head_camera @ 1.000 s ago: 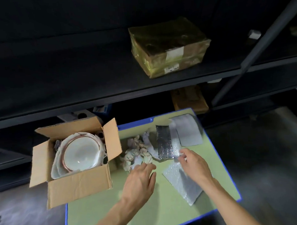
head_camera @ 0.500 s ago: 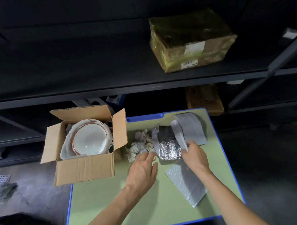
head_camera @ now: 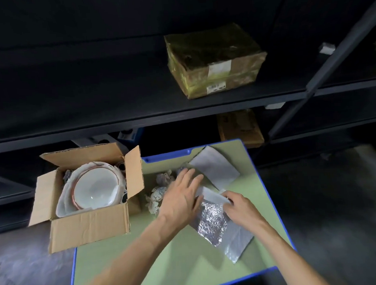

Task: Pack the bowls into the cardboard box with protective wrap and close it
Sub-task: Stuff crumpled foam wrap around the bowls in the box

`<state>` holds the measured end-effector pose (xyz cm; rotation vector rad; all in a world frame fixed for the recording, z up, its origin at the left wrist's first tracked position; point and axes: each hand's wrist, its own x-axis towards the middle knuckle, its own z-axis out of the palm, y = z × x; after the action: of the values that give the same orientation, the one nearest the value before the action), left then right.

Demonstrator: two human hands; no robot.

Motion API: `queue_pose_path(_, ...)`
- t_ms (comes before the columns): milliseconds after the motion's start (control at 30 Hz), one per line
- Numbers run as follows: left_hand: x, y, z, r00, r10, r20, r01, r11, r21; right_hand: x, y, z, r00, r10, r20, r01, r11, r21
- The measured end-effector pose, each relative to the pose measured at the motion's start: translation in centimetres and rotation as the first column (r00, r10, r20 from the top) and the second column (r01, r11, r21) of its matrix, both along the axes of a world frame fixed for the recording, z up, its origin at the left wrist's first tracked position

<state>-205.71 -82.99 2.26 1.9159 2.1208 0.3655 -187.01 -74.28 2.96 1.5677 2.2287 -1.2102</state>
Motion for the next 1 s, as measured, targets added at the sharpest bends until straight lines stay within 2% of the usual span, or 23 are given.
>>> queue_pose_path(167,0.2,0.9,1.0,0.975,-0.197,-0.105,0.174,0.965,-0.194,0.0,-0.1,1.2,0.993,0.115,-0.020,-0.115,0.993,0.014)
queue_pose_path(233,0.5,0.7,1.5,0.975,-0.208,-0.079,0.183,0.952,-0.247,0.0,0.0,1.7,0.993,0.115,-0.039,-0.115,0.993,0.011)
queue_pose_path(333,0.9,-0.2,1.6,0.988,-0.152,-0.023,0.142,0.960,-0.242,0.0,0.0,2.5,0.968,0.251,-0.008,-0.250,0.965,0.080)
queue_pose_path(400,1.2,-0.9,1.7,0.988,-0.150,-0.022,0.142,0.964,-0.227,-0.4,-0.5,3.2,0.900,0.428,0.080,-0.436,0.887,0.153)
queue_pose_path(467,1.3,-1.6,1.9,0.988,-0.156,-0.005,0.150,0.958,-0.245,-1.0,-1.1,3.6,0.858,0.503,0.103,-0.513,0.843,0.161)
queue_pose_path(567,0.9,-2.9,1.9,0.987,-0.139,0.082,0.153,0.965,-0.213,-2.1,-1.7,4.0,0.845,0.523,0.107,-0.533,0.837,0.122)
queue_pose_path(733,-0.2,-5.4,1.9,0.969,-0.122,0.217,0.151,0.981,-0.123,-2.8,-2.5,4.2,0.823,0.568,0.029,-0.568,0.820,0.067)
queue_pose_path(833,-0.9,-6.2,2.4,0.969,-0.128,0.210,0.146,0.986,-0.075,-2.8,-2.7,4.2,0.814,0.580,0.022,-0.581,0.813,0.046)
queue_pose_path(1000,-1.1,-6.9,2.7,0.985,-0.067,0.162,0.091,0.985,-0.145,-2.8,-2.7,4.9,0.793,0.609,-0.007,-0.608,0.793,0.038)
